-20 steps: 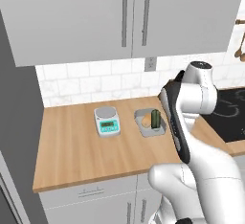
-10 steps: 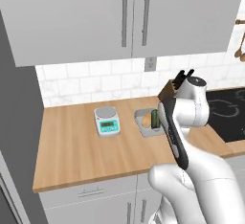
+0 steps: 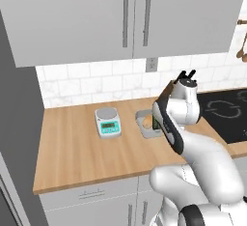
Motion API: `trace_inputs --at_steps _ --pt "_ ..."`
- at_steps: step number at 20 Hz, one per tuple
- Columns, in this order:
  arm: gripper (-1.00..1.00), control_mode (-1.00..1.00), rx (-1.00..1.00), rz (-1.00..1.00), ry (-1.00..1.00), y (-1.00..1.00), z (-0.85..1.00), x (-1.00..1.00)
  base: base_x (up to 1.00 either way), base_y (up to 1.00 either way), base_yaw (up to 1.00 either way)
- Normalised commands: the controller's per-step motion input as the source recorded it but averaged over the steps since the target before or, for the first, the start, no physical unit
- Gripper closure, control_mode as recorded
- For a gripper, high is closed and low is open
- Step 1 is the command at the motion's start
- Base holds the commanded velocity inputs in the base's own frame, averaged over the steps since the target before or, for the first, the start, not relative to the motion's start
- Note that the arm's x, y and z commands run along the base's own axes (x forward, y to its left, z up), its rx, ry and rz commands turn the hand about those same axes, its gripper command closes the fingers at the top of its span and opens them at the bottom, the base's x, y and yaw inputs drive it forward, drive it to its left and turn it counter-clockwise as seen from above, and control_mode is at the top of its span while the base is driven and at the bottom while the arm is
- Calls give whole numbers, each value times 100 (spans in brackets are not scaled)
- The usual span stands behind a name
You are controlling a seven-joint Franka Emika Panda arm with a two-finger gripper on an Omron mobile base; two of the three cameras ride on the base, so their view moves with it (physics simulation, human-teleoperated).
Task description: Take the meat container that has the fish and place it on the second highest rack of the freezer. Then take the vegetable container that has the squash and cucumber and place it on the highest rack of the freezer.
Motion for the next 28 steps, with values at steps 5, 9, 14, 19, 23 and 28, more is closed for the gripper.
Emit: trace_inputs --at_steps 5,9,14,19,23,28 --pt "-100 -100 1 26 1 -6 -9 36 0 0 0" --pt "-100 -100 0 40 0 -3 -16 7 0 0 0" --pt "-100 -100 0 16 -4 2 -36 3 0 0 0" --pt "-100 -100 0 5 -1 4 -40 5 0 0 0" --pt "-100 -100 0 4 0 4 -30 29 0 0 0" --pt "-100 -100 0 2 1 2 -19 38 0 0 0"
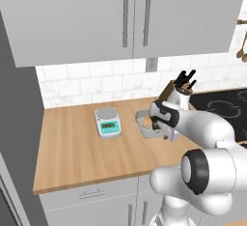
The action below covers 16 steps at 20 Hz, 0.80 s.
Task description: Take the meat container that has the fish and place it on the second highest rack of the freezer. Then take the vegetable container that has the squash and cucumber and place it on the highest rack of the freezer.
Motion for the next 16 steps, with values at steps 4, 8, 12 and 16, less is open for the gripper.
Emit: trace_inputs --at_steps 4,8,12,16 --pt "-100 -100 0 0 3 0 -7 48 0 0 0" --pt "-100 -100 0 0 5 0 -13 37 0 0 0" --pt "-100 -100 0 0 3 0 -28 6 0 0 0" --pt "-100 -100 0 0 1 0 -36 11 0 0 0"
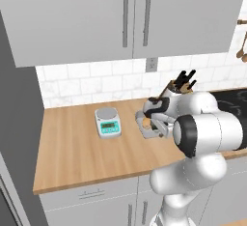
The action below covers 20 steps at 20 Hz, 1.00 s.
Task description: Take the meat container that has the fish and place it on the second highest rack of the freezer. Then take the vegetable container that has the squash and cucumber and place it on the highest rack of the freezer.
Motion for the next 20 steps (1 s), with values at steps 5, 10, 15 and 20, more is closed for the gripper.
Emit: trace_inputs --at_steps 5,10,15,20 --pt "-100 -100 0 0 1 0 -41 11 0 0 0" --pt "-100 -100 0 0 0 0 -31 2 0 0 0" --pt "-100 -100 0 0 -2 0 -11 -32 0 0 0" --pt "-100 -100 0 0 0 0 -2 -29 0 0 0"
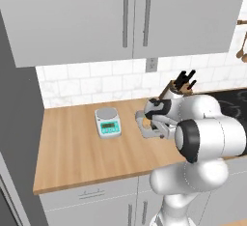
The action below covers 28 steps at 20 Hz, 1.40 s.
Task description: Take the meat container that has the fish and place it on the second highest rack of the freezer. Then take the vegetable container that has the squash and cucumber and place it on the highest rack of the freezer.
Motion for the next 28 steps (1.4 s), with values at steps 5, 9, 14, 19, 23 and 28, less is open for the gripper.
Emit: trace_inputs --at_steps 5,9,14,19,23,28 --pt "-100 -100 0 0 1 2 -12 -13 0 0 0" --pt "-100 -100 0 0 7 0 -9 1 0 0 0" --pt "-100 -100 0 0 14 0 -18 6 0 0 0" --pt "-100 -100 0 0 6 0 -34 10 0 0 0" --pt "-100 -100 0 0 0 1 -58 1 0 0 0" --pt "-100 -100 -1 -2 -1 4 -5 0 0 0 0"
